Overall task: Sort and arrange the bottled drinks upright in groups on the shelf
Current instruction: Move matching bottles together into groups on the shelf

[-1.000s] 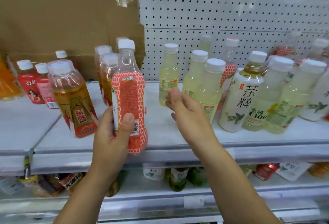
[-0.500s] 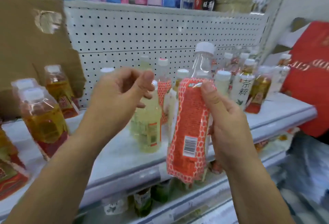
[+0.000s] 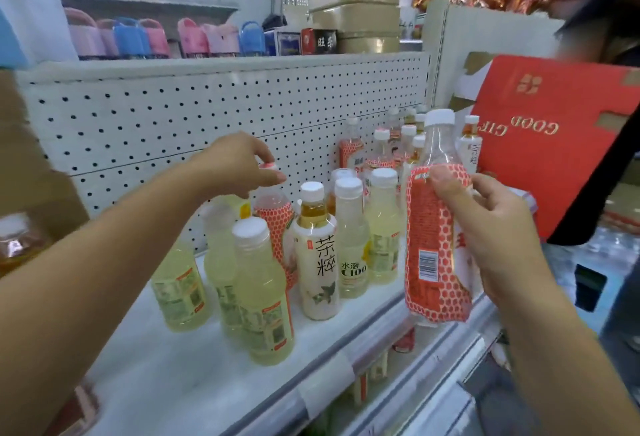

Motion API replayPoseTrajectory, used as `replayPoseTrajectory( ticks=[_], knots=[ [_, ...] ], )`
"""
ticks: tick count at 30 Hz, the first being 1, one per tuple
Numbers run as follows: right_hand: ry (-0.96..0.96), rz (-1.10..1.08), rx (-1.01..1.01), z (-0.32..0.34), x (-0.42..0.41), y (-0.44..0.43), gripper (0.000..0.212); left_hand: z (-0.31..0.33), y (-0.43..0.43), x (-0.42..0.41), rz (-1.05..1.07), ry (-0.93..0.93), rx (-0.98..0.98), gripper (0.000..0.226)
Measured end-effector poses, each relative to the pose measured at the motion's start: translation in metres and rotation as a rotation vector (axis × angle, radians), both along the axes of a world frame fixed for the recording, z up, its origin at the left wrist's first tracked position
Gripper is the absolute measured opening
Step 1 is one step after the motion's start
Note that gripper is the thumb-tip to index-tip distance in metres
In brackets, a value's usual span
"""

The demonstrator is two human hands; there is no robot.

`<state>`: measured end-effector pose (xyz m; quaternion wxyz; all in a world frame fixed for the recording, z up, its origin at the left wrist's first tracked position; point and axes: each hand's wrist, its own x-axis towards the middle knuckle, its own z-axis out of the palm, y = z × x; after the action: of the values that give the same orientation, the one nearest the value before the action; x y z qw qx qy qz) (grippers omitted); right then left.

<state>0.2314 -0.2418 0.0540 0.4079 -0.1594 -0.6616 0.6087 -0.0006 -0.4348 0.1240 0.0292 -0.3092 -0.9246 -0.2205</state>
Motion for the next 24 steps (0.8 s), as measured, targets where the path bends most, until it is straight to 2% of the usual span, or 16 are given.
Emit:
replayPoseTrajectory(
  ticks=[4, 9, 12, 16, 19, 22, 24],
  knots=[
    [-0.020, -0.053, 0.106, 0.018, -0.016, 0.027, 0.036, 0.001, 0.010, -0.015, -0.027, -0.025, -0.005, 0.026],
    [-0.058, -0.013, 0.226, 0.055, -0.052, 0.070, 0.040, 0.025, 0.036, -0.027, 0.038, -0.046, 0.035, 0.029],
    [-0.116, 0.086, 0.254, 0.081, -0.092, 0.097, 0.053, 0.043, 0.056, -0.037, 0.097, -0.037, 0.056, 0.032],
    [-0.175, 0.237, 0.361, 0.118, -0.150, 0.126, 0.057, 0.058, 0.082, -0.057, 0.203, -0.013, 0.093, 0.033],
    [-0.167, 0.348, 0.443, 0.138, -0.192, 0.146, 0.053, 0.073, 0.097, -0.069, 0.285, 0.028, 0.126, 0.032],
    [-0.163, 0.422, 0.457, 0.145, -0.235, 0.161, 0.057, 0.081, 0.106, -0.079, 0.361, 0.055, 0.183, 0.031],
    [-0.189, 0.482, 0.479, 0.145, -0.263, 0.168, 0.048, 0.081, 0.113, -0.085, 0.411, 0.088, 0.189, 0.029]
  ],
)
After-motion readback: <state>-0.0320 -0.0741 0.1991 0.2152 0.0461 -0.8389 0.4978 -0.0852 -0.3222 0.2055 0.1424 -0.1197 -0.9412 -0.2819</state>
